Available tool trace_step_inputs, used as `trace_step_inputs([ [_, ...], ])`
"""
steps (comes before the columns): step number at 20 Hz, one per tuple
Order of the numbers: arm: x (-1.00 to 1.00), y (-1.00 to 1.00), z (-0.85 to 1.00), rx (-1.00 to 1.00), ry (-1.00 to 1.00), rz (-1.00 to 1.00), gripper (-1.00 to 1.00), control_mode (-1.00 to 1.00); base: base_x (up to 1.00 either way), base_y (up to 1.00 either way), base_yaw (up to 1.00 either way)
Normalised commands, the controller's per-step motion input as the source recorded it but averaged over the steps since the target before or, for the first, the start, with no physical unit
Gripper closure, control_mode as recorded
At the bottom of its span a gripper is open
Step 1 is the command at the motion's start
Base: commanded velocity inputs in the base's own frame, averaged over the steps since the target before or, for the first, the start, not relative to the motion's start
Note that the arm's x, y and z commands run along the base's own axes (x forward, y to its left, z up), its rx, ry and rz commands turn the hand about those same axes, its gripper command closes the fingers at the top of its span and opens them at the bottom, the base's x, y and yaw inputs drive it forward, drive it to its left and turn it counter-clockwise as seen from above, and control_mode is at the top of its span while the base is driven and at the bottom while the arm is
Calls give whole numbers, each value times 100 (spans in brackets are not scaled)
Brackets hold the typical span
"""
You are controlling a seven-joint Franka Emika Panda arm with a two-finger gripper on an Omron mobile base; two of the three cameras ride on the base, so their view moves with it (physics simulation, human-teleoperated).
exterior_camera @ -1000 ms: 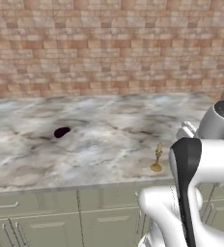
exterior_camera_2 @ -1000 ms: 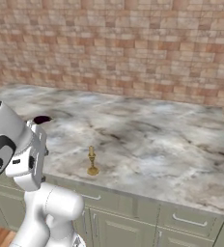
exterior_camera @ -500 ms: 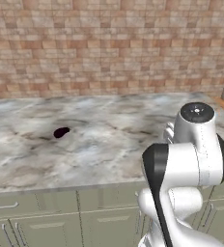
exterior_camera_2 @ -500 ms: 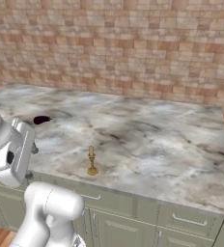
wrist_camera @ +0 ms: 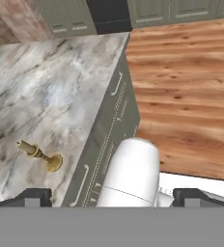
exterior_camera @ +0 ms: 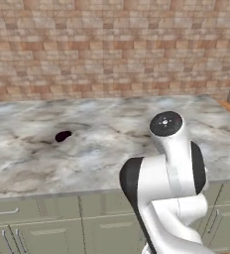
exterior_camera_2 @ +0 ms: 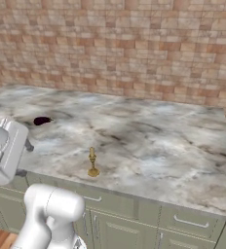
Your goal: Pick the jar and candle from the dining table and place them in the open cabinet. Close the cabinet after placing the objects.
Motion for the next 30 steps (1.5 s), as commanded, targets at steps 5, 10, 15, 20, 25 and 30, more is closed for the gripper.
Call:
trace_step_inputs([
  [5, 5, 0, 0, -29, -5, 0, -100, -100, 0, 0, 0],
  [10, 3, 0, -1, -8, 2, 0, -100, -100, 0, 0, 0],
  [15, 7, 0, -2, -3, 8, 0, -100, -100, 0, 0, 0],
  [20, 18, 0, 0, -7, 7, 0, -100, -100, 0, 0, 0],
  [25, 19, 0, -2, -13, 7, 0, -100, -100, 0, 0, 0],
  [30, 10, -7, -15, -8, 6, 0, -100, -100, 0, 0, 0],
])
